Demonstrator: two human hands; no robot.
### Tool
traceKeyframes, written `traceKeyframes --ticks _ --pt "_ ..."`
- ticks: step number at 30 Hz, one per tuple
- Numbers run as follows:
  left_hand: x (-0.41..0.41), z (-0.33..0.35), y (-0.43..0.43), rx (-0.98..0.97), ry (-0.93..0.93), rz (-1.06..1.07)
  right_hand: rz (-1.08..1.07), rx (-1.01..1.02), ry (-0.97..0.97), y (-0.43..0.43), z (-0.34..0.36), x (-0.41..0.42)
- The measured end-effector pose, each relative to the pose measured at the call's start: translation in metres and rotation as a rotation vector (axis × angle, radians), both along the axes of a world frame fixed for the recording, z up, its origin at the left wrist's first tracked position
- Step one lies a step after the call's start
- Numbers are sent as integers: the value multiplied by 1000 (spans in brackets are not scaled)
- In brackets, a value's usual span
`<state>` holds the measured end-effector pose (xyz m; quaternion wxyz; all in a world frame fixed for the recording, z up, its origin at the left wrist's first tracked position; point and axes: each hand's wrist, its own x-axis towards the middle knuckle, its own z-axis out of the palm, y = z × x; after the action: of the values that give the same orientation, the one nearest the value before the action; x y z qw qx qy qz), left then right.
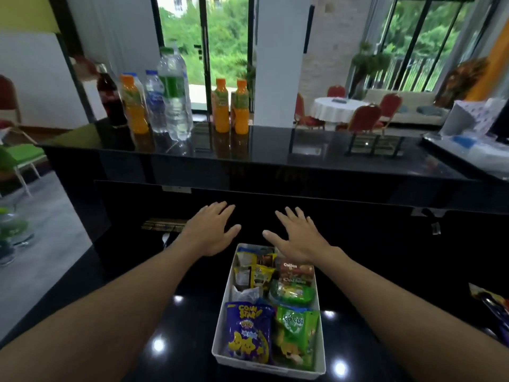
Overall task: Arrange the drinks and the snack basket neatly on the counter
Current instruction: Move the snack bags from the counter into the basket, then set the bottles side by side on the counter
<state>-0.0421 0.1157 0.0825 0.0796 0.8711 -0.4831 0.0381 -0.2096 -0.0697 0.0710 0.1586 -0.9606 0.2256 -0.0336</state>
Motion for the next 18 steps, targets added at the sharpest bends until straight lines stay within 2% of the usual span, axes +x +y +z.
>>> traceKeyframes --ticks 6,18 --pt "17 43 9 6 -42 46 99 11 -120 2 40 14" --pt "38 76 15 -57 -92 94 111 -33 -298 8 81 50"
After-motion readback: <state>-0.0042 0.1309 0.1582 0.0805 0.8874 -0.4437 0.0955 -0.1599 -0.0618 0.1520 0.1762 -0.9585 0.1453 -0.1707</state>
